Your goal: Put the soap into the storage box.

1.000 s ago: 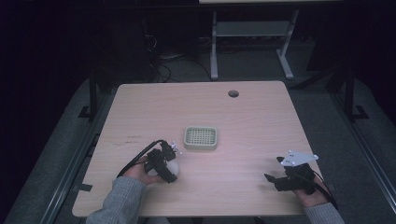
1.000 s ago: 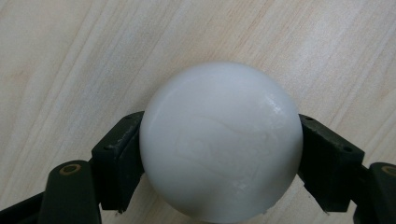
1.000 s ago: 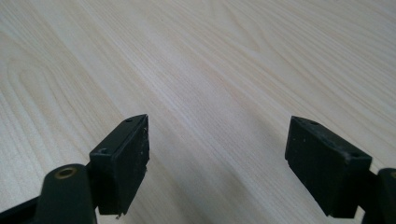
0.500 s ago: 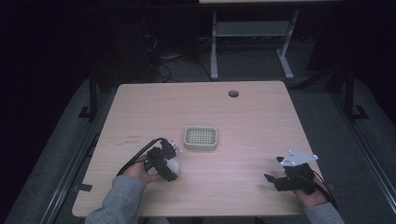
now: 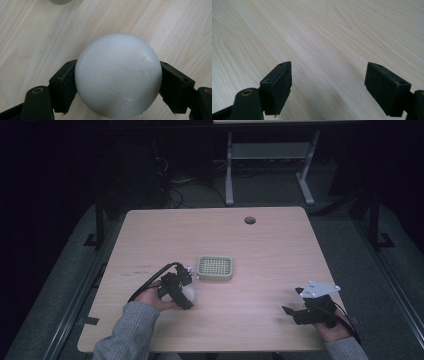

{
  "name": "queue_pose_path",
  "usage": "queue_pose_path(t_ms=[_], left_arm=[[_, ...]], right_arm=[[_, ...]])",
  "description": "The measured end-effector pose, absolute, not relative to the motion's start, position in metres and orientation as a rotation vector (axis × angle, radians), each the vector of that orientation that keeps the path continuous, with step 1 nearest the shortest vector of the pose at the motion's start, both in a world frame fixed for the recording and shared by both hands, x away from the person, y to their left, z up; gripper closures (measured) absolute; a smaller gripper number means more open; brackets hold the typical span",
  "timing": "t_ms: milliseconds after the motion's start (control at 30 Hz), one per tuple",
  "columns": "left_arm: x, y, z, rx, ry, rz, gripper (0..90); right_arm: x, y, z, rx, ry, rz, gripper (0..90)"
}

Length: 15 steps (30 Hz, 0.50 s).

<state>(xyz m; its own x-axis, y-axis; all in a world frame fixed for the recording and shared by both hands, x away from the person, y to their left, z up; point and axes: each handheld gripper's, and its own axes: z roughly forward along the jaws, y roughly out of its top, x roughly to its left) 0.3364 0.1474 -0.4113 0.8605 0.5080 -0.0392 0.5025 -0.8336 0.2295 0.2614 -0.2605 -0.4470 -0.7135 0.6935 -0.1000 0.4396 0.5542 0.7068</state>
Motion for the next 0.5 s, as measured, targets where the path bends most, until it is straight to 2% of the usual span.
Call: queue_pose_path(t_ms=[500], left_arm=[[0.345,0.134,-0.409,2.828,0.748,0.008,23.7]], right_arm=[[0.261,-0.26,-0.446,0.935,2.419,0.97,21.2]])
